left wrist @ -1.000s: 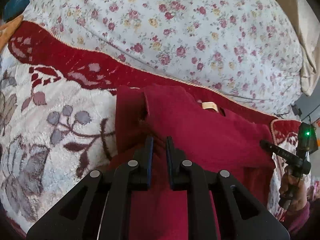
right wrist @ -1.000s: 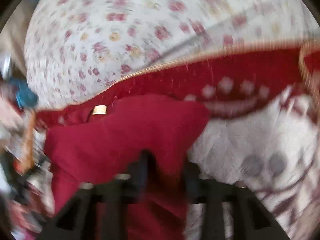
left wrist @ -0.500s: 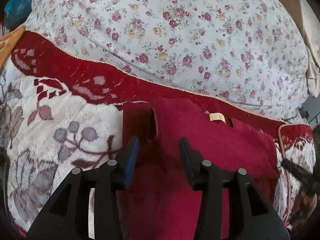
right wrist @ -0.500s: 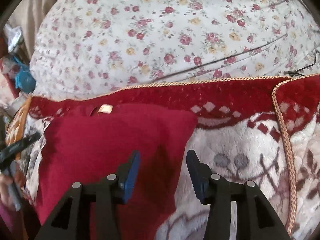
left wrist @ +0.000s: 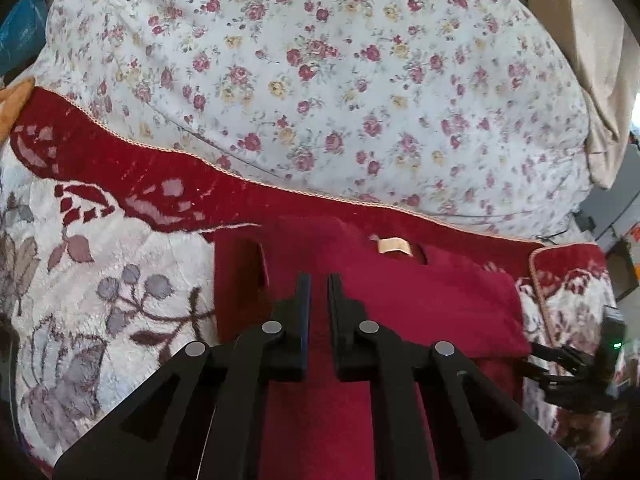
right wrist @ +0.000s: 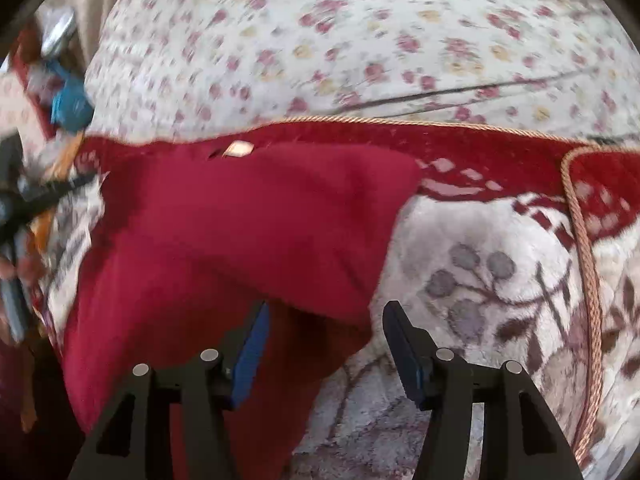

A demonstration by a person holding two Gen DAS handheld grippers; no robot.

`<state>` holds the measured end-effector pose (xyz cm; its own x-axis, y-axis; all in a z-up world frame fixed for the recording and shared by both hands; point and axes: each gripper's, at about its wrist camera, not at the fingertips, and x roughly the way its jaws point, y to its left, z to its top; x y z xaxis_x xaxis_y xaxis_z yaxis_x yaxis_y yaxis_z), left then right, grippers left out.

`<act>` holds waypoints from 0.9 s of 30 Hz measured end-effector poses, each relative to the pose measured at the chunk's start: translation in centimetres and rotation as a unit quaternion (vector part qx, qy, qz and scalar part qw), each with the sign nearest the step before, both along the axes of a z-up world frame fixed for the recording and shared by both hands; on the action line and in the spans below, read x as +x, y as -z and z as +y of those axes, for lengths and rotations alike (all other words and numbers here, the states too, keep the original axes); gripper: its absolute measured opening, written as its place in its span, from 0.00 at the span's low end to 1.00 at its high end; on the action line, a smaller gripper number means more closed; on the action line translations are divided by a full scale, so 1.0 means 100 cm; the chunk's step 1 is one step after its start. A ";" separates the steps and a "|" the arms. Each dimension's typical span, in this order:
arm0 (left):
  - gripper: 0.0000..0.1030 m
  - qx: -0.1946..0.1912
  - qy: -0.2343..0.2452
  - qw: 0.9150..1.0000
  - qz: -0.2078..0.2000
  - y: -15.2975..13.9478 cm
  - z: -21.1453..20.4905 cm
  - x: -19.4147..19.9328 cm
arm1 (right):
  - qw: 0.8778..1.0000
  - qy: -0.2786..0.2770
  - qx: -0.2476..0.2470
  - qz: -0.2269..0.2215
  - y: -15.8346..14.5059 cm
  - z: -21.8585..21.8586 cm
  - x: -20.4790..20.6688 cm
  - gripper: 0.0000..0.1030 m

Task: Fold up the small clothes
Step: 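Hold the sweater hem closed in the left gripper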

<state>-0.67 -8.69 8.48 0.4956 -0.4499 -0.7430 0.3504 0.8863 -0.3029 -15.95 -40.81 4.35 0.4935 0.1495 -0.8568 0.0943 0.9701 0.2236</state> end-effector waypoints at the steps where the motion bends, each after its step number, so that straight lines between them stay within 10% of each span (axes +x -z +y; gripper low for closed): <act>1: 0.07 0.001 0.001 1.000 0.005 0.002 -0.001 0.000 | 1.000 -0.007 -0.013 -0.001 0.001 0.005 0.002 0.55; 5: 0.07 0.011 -0.009 1.000 0.023 0.015 -0.002 0.004 | 0.988 0.006 -0.157 0.013 0.015 0.017 0.016 0.50; 8: 0.07 0.017 -0.004 1.000 0.023 0.017 0.000 0.001 | 0.995 0.048 -0.091 -0.008 0.007 -0.003 0.006 0.35; 17: 0.07 0.028 -0.003 0.999 0.019 0.017 0.003 0.002 | 0.996 0.079 -0.041 0.026 0.013 -0.022 -0.010 0.35; 27: 0.16 0.075 0.003 0.997 0.014 0.037 -0.031 0.010 | 0.993 0.101 0.037 -0.051 -0.031 -0.030 -0.004 0.40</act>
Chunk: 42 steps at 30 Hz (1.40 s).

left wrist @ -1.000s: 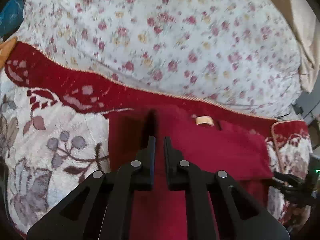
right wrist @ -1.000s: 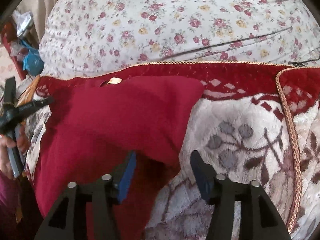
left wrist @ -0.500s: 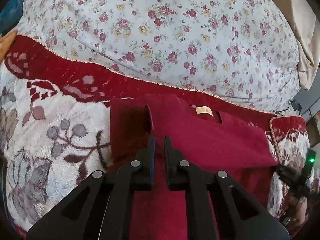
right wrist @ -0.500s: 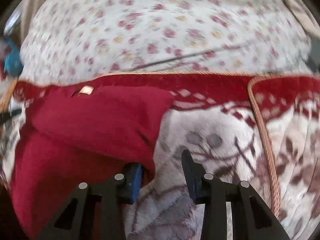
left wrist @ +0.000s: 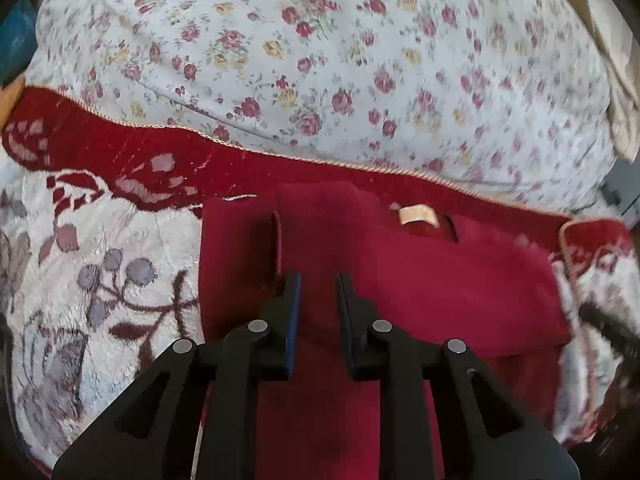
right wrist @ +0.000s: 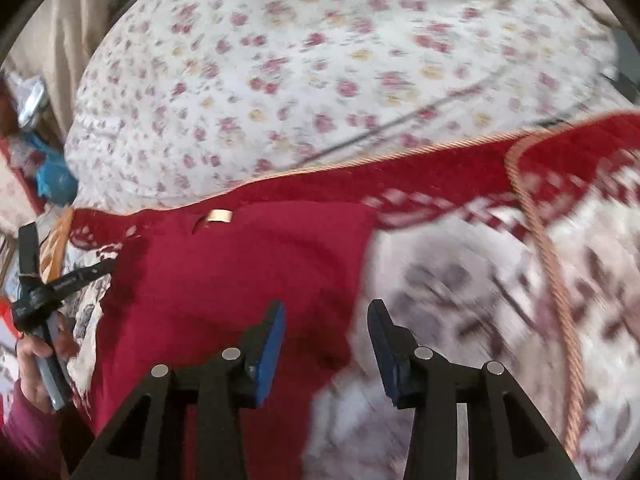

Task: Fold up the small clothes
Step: 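Hold the sweater hem closed in the left gripper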

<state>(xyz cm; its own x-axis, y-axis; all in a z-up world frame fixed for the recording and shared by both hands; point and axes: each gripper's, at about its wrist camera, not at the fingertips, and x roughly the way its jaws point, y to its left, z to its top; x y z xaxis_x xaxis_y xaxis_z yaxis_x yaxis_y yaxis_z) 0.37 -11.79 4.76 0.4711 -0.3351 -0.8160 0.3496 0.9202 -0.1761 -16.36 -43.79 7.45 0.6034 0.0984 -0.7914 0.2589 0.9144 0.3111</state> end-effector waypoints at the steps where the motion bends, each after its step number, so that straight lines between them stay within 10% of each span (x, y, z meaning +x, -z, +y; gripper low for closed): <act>1: 0.17 0.008 0.002 1.000 0.000 0.004 -0.003 0.001 | 1.000 -0.011 -0.010 0.003 0.005 0.005 0.017 0.40; 9: 0.17 0.041 0.015 0.999 -0.007 0.027 -0.008 0.002 | 0.999 -0.002 -0.016 0.049 0.062 -0.010 0.086 0.39; 24: 0.17 0.056 0.014 0.998 -0.030 0.019 -0.010 -0.016 | 0.998 -0.020 -0.019 0.060 0.038 0.008 0.011 0.40; 42: 0.17 0.062 0.012 0.998 -0.021 0.015 0.000 -0.027 | 0.998 0.001 -0.028 0.057 0.039 0.010 0.061 0.44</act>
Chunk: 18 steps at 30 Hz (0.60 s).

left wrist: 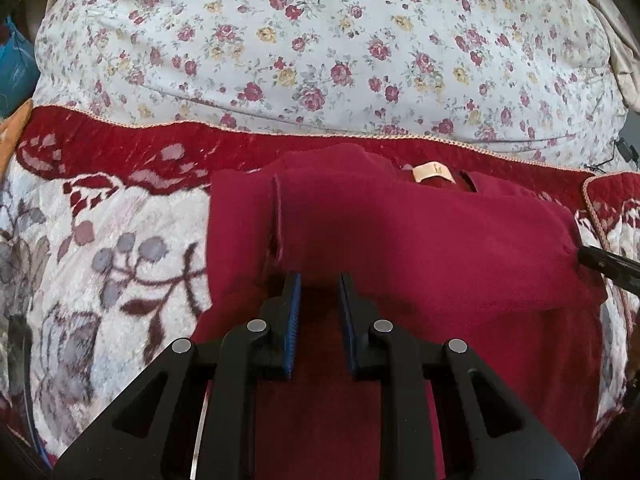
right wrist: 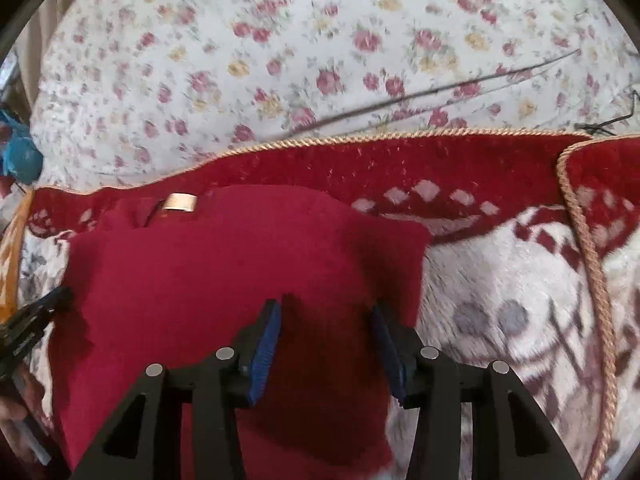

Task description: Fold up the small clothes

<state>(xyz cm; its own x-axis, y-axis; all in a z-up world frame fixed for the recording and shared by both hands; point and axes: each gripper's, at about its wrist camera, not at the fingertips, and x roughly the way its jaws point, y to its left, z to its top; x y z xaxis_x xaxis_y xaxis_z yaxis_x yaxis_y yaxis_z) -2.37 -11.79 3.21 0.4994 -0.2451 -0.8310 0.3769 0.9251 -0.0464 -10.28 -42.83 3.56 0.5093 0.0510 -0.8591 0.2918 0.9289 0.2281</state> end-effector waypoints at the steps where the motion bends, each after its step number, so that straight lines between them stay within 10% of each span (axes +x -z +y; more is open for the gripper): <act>1: 0.17 0.001 0.000 1.000 0.001 -0.001 0.002 -0.002 | 1.000 -0.003 -0.001 -0.002 -0.005 0.001 -0.008 0.44; 4: 0.20 -0.002 0.001 1.000 0.009 -0.002 0.009 -0.011 | 1.000 -0.006 -0.006 0.003 -0.012 0.004 -0.029 0.48; 8: 0.59 -0.031 -0.004 0.999 0.015 -0.006 0.025 -0.028 | 1.000 -0.006 0.001 0.009 -0.009 0.007 -0.055 0.66; 14: 0.61 -0.037 -0.009 0.999 0.034 -0.011 0.044 -0.051 | 1.000 0.000 0.031 0.001 0.010 0.009 -0.049 0.66; 18: 0.61 -0.030 -0.001 0.999 0.025 -0.017 0.064 -0.078 | 1.000 0.013 -0.005 0.005 0.010 0.006 -0.051 0.38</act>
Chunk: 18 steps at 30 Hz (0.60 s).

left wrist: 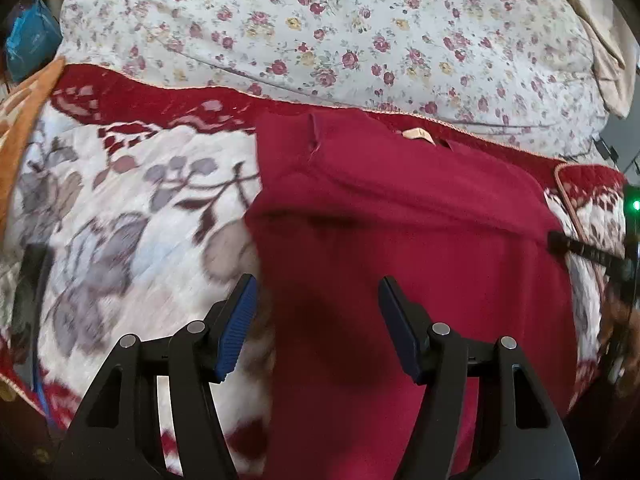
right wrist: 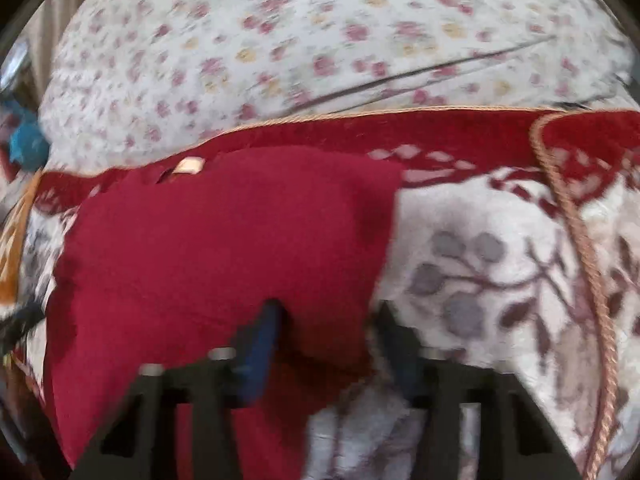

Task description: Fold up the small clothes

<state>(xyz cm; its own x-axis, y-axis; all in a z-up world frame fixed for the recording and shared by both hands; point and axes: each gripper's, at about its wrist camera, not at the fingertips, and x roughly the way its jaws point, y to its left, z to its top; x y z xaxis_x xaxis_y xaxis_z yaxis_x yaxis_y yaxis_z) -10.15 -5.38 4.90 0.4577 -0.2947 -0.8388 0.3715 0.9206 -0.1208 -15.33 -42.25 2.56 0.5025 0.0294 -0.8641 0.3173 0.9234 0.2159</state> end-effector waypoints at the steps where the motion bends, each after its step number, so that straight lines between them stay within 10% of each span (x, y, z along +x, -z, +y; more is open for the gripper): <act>1: 0.61 0.001 0.002 1.000 0.000 0.000 0.004 -0.004 | 1.000 0.004 0.004 0.001 -0.002 -0.003 -0.003 0.38; 18: 0.61 -0.005 0.039 0.998 0.039 0.013 0.056 -0.091 | 0.989 -0.111 0.090 0.034 -0.039 0.074 -0.153 0.63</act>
<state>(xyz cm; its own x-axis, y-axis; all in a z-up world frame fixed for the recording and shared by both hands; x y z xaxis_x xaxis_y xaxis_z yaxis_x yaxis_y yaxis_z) -19.21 0.17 3.58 0.3661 -0.3356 -0.8680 0.4319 0.8874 -0.1609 -30.65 -34.88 6.43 0.4074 0.2878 -0.8667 0.1311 0.9208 0.3674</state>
